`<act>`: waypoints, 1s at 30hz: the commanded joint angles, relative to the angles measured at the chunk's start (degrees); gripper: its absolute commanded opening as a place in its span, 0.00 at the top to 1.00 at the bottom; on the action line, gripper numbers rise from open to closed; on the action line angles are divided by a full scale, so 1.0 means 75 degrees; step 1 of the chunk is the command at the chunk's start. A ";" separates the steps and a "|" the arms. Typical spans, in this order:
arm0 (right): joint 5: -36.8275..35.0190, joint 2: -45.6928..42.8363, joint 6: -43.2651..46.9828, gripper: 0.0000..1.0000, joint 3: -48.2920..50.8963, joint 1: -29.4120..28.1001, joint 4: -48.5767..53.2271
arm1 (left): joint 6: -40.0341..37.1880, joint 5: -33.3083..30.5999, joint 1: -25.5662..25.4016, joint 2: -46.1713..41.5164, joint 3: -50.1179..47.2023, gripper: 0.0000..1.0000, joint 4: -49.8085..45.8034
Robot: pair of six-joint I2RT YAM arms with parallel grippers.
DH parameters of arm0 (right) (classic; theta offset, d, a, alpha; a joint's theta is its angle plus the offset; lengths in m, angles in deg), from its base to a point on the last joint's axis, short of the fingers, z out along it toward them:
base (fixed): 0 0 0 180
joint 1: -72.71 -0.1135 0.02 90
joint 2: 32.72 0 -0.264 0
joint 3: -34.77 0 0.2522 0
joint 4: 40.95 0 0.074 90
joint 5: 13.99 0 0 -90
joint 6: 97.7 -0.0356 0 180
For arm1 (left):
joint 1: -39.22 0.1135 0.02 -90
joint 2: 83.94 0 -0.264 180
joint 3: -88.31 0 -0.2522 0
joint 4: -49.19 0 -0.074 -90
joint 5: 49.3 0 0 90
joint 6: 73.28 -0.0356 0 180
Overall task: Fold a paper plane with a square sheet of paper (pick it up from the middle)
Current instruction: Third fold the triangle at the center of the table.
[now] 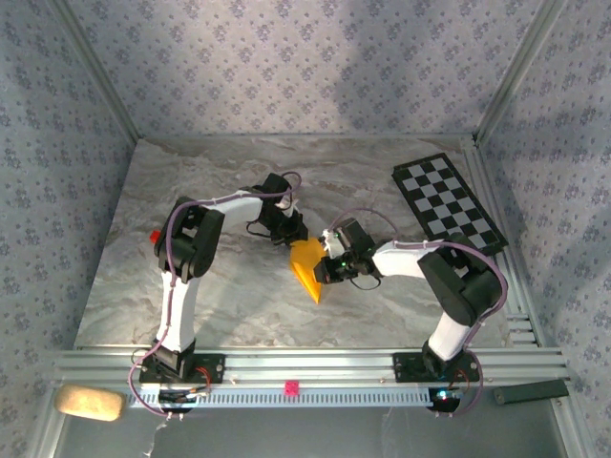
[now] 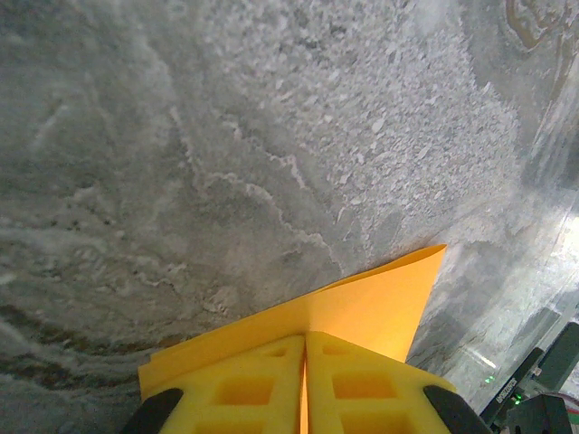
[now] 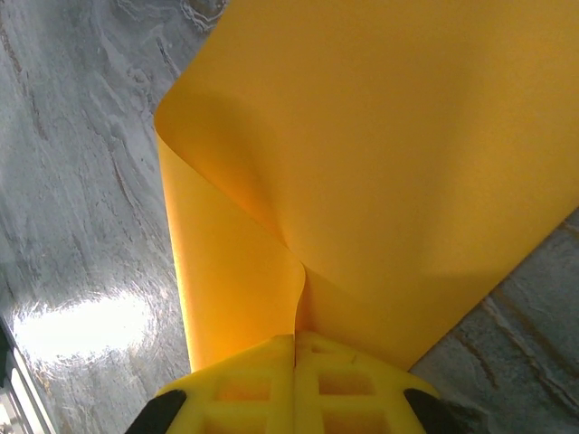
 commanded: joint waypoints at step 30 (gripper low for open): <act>-0.0145 0.0137 0.0102 1.00 -0.0300 -0.0045 0.0351 | 0.0048 -0.0580 -0.0045 0.0160 -0.0138 0.91 -0.0403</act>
